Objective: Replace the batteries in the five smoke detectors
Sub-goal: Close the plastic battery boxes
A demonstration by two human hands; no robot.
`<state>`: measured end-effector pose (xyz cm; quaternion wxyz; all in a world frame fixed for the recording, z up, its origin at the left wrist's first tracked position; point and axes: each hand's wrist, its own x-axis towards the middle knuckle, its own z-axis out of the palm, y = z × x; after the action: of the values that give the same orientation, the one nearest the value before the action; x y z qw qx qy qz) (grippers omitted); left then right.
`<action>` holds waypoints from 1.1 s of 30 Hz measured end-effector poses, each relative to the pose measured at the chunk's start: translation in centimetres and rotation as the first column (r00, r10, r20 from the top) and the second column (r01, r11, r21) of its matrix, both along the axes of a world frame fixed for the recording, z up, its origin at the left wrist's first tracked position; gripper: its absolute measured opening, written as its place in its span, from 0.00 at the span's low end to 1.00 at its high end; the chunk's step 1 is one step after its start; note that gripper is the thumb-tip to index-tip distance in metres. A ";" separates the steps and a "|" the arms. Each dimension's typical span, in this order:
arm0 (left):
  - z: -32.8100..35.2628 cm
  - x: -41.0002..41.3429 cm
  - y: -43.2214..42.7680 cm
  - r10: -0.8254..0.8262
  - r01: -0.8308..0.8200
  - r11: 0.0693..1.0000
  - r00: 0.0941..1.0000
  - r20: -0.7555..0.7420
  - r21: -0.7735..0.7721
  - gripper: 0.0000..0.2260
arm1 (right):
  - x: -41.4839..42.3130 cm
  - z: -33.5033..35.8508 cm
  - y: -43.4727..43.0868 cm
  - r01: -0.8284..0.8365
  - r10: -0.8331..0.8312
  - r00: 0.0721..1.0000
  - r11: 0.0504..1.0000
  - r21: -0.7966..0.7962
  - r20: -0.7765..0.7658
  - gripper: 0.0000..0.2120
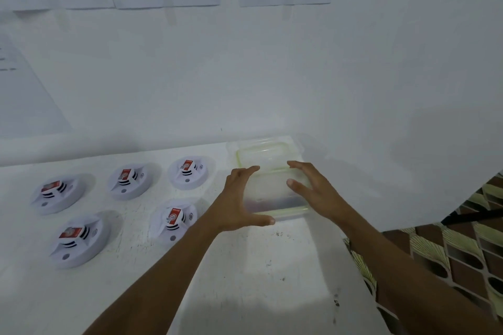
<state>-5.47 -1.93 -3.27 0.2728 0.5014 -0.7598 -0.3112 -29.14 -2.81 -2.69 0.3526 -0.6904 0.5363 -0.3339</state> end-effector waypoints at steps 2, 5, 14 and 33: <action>-0.4 -0.1 0.0 0.022 -0.022 1.000 1.000 -0.013 0.004 0.52 | 0.5 -0.6 0.0 0.071 -0.069 0.995 0.997 -0.026 0.066 0.17; -0.8 -0.1 -0.1 0.048 -0.047 0.999 0.998 -0.047 0.021 0.53 | 0.7 -0.8 -0.3 0.102 -0.097 0.991 0.994 -0.045 0.095 0.16; 0.8 0.8 -2.6 0.063 -0.069 0.997 0.976 -0.206 -0.019 0.41 | -0.9 0.6 -2.1 0.171 -0.152 0.969 0.981 -0.088 0.194 0.15; 0.7 1.8 -12.9 0.137 -0.121 0.988 0.976 -0.172 0.101 0.45 | -2.3 1.8 -12.8 0.108 -0.184 0.917 0.969 0.224 0.355 0.09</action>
<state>-3.71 -14.84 -2.58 0.3367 0.5314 -0.6835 -0.3703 -31.43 -15.58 -0.85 0.4894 -0.5334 0.5403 -0.4290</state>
